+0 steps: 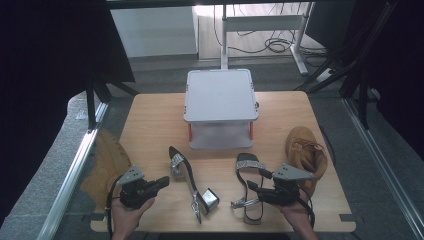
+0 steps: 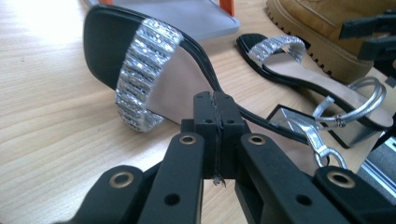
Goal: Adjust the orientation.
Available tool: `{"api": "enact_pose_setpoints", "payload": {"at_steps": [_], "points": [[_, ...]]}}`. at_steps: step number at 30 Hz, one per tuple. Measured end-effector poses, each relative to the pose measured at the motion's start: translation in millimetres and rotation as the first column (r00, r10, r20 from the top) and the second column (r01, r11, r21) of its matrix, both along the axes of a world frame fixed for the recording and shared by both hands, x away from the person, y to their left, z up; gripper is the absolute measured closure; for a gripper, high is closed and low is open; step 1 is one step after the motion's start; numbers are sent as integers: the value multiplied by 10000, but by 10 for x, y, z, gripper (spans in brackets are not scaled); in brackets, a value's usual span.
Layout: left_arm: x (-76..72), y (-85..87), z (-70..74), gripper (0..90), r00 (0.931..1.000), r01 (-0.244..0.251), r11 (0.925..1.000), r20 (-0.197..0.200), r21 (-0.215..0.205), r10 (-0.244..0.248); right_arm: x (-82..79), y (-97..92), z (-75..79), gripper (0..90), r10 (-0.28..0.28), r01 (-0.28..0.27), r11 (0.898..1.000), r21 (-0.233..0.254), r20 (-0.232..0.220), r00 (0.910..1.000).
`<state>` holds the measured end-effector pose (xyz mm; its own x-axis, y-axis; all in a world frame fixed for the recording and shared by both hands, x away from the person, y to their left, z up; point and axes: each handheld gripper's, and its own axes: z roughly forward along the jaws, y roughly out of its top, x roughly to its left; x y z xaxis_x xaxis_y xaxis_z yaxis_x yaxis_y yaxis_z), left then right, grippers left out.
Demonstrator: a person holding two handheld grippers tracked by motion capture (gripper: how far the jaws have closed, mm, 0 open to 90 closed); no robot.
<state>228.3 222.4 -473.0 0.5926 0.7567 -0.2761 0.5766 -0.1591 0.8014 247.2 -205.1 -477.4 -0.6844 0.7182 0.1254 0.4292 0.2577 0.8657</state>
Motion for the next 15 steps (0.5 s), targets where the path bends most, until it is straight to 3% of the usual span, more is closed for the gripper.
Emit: {"api": "enact_pose_setpoints", "payload": {"at_steps": [4,10,15], "points": [[-61,-97,-62,899,10000,52,9998,82,187,-54,7,-43,1,374,-188,189,9998,84,-87,9998],[-66,-197,-207,899,9985,456,9989,-295,42,-455,-3,-74,-6,375,-435,436,9990,47,-160,9989],[-20,-288,-232,900,9966,755,9970,-330,173,-749,-33,-93,2,375,-515,515,9987,49,-100,9986]]}}
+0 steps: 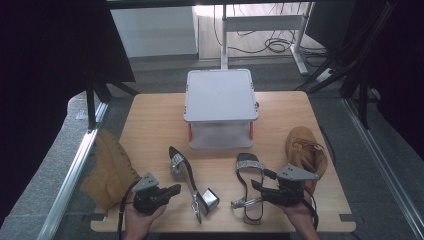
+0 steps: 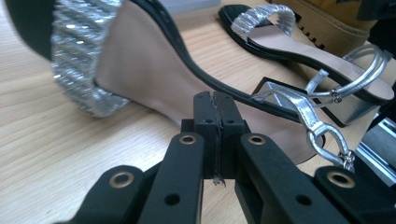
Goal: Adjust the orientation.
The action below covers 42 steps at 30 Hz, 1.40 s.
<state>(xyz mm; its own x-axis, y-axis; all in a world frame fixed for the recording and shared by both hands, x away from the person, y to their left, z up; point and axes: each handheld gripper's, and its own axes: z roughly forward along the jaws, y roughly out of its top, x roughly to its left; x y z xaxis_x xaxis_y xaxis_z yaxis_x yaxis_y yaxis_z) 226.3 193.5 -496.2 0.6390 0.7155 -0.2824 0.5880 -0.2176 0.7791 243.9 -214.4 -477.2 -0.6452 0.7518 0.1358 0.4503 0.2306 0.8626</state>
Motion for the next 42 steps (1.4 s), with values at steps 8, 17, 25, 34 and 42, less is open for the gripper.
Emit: {"api": "enact_pose_setpoints", "payload": {"at_steps": [8,17,25,34,42], "points": [[143,-167,24,900,9990,444,9985,-99,315,-441,-23,-29,-15,375,-94,93,9999,-59,-150,9998],[240,-270,30,900,9987,491,9979,-152,423,-485,-35,-32,-31,375,-142,139,9998,-136,-247,9996],[284,-323,13,899,9986,507,9970,-207,578,-495,-42,-43,-30,374,-205,202,9997,-155,-225,9995],[328,-341,22,899,9984,510,9972,-280,555,-495,-48,-53,-27,374,-243,239,9996,-176,-178,9995],[372,-409,39,898,9988,458,9970,-181,617,-447,-58,-64,-19,374,-277,275,9994,-200,-112,9996]]}}
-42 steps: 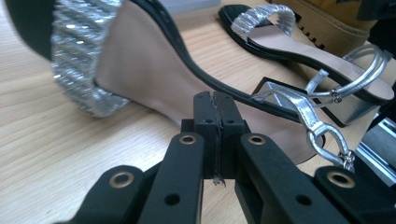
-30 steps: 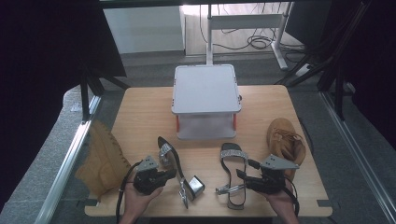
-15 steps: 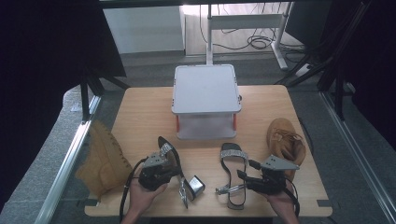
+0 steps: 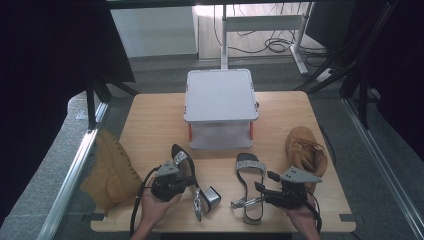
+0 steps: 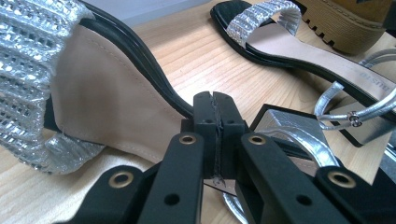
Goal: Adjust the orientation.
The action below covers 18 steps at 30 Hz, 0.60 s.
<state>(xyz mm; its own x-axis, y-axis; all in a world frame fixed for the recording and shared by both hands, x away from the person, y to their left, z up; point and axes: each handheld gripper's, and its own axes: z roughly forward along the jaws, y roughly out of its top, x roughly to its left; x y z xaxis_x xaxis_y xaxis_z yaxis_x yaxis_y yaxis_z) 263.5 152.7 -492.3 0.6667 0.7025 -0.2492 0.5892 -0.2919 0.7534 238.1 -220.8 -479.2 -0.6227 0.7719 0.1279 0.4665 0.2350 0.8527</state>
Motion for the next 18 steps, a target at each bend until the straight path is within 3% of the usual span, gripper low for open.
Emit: {"api": "enact_pose_setpoints", "payload": {"at_steps": [4,7,9,10,18], "points": [[65,-57,-13,898,10000,-29,9999,-46,-118,28,-4,8,0,374,20,-20,10000,12,5,10000],[193,-169,-31,898,9998,-42,9998,-179,-203,38,-2,21,-7,373,30,-30,10000,-22,-13,10000],[308,-286,-85,898,9986,132,9998,-519,129,-125,-8,30,-8,373,43,-43,10000,-70,-25,10000],[407,-346,-153,899,9961,171,9997,-866,-146,-183,-11,33,-9,373,55,-55,9999,-86,-2,10000],[461,-375,-164,898,9947,120,9998,-1026,134,-105,-12,26,-24,372,27,-28,9999,-114,-45,10000]]}}
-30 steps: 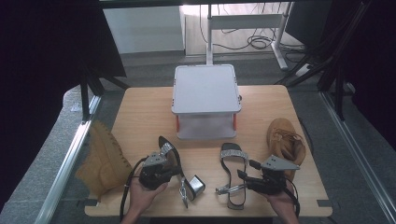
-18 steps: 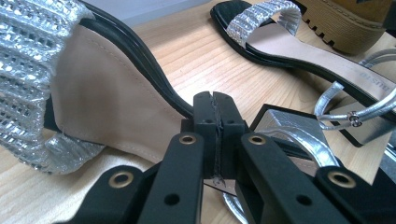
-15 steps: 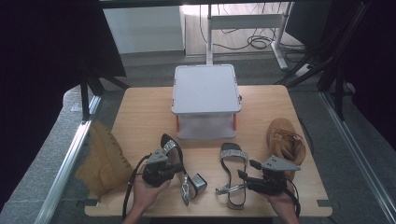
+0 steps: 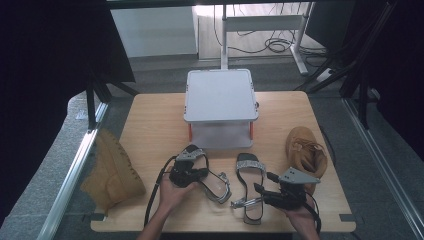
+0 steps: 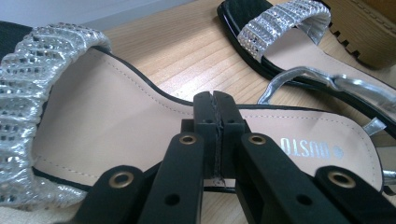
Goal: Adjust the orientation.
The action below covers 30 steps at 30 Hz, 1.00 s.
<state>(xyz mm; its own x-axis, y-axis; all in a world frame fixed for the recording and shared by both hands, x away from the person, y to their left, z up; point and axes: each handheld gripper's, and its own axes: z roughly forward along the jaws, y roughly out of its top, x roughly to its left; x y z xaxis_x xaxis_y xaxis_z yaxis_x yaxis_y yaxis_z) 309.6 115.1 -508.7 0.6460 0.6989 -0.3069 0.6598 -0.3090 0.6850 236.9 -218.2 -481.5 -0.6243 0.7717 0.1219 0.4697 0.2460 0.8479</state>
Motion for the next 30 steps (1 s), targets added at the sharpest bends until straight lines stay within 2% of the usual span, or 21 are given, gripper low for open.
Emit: {"api": "enact_pose_setpoints", "payload": {"at_steps": [8,17,23,27,28,29,30], "points": [[-33,25,43,885,9998,-26,9999,191,120,24,-8,9,-1,373,4,-4,10000,-15,-13,10000],[-247,212,207,863,9974,-226,9995,688,214,211,-11,9,1,413,-36,38,9998,209,-106,9999],[-401,411,159,832,9979,-398,9992,523,67,394,5,34,-7,461,261,-243,9989,398,-433,9987],[-481,539,97,793,9974,-561,9983,465,155,553,28,79,-16,527,563,-539,9978,383,-657,9963],[-498,563,88,779,9969,-609,9980,506,176,600,34,93,-18,564,672,-648,9973,345,-724,9951],[-508,584,83,717,9967,-628,9978,532,232,615,48,118,-22,656,796,-775,9966,277,-829,9934],[-514,597,80,717,9963,-661,9975,564,265,645,48,118,-22,656,796,-775,9966,277,-829,9934]]}}
